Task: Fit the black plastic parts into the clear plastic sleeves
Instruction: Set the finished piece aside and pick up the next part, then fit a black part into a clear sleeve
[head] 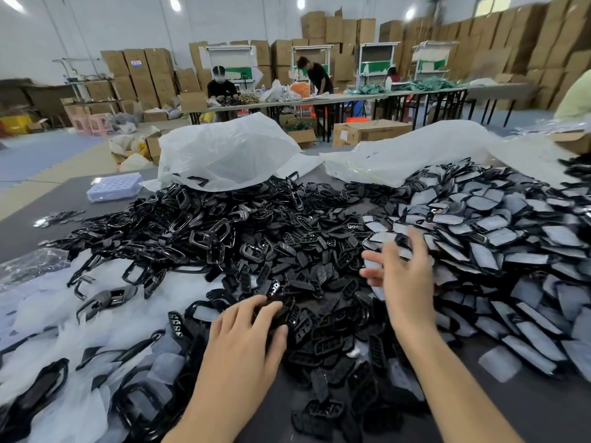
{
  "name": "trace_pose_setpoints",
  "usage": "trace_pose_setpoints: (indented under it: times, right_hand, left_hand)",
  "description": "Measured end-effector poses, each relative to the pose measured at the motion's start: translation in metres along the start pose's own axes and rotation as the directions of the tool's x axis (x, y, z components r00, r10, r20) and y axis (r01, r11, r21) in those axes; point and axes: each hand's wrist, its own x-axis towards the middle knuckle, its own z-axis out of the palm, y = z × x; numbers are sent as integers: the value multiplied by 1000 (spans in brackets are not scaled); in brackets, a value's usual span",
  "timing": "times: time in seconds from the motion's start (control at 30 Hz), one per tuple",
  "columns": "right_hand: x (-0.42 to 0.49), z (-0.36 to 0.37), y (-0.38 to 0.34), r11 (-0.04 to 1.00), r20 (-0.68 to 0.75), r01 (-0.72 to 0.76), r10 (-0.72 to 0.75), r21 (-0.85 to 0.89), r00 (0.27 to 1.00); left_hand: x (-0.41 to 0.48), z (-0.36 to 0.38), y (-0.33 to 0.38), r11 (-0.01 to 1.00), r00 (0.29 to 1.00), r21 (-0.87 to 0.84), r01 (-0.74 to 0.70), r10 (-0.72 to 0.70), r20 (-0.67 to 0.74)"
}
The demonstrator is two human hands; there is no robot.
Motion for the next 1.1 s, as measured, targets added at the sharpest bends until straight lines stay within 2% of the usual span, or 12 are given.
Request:
trace_pose_setpoints:
  times: [0.13,0.3,0.4,0.53,0.67,0.73,0.9,0.97,1.03,1.07,1.1]
  right_hand:
    - [-17,34,3,968,245,124,-69,-219,967]
    - [-23,72,16,834,487,319,-70,-451,871]
    - [-16,96,21,691,576,493,-134,-529,807]
    - [4,133,21,516,668,624,-126,-587,733]
    - [21,162,19,205,764,755,-49,-622,643]
    - [24,168,19,47,785,785,-22,-617,619]
    - [16,162,23,-152,819,806,-74,-573,569]
    - [11,153,26,-185,847,826,-108,-532,521]
    - [7,139,25,-152,849,837,-159,-526,504]
    - [5,132,23,-90,836,838,-186,-538,516]
    - [3,123,19,24,810,832,-212,-555,547]
  left_hand:
    - [4,4,-9,992,999,125,14,-18,33]
    - [14,14,-12,981,999,191,25,-17,-45]
    - [18,16,-12,980,999,199,20,-11,-46]
    - [17,15,-13,986,999,165,-3,11,-49]
    - [15,10,-15,994,997,107,27,-18,-80]
    - [15,5,-15,995,993,63,79,-72,-97]
    - [14,-3,-11,987,981,-64,145,-152,-122]
    - [13,-5,-10,973,971,-154,173,-195,-139]
    - [12,-6,-12,937,958,-280,209,-254,-133]
    - [12,-7,-12,911,954,-347,223,-277,-115]
    - [12,-7,-12,886,951,-403,230,-293,-100]
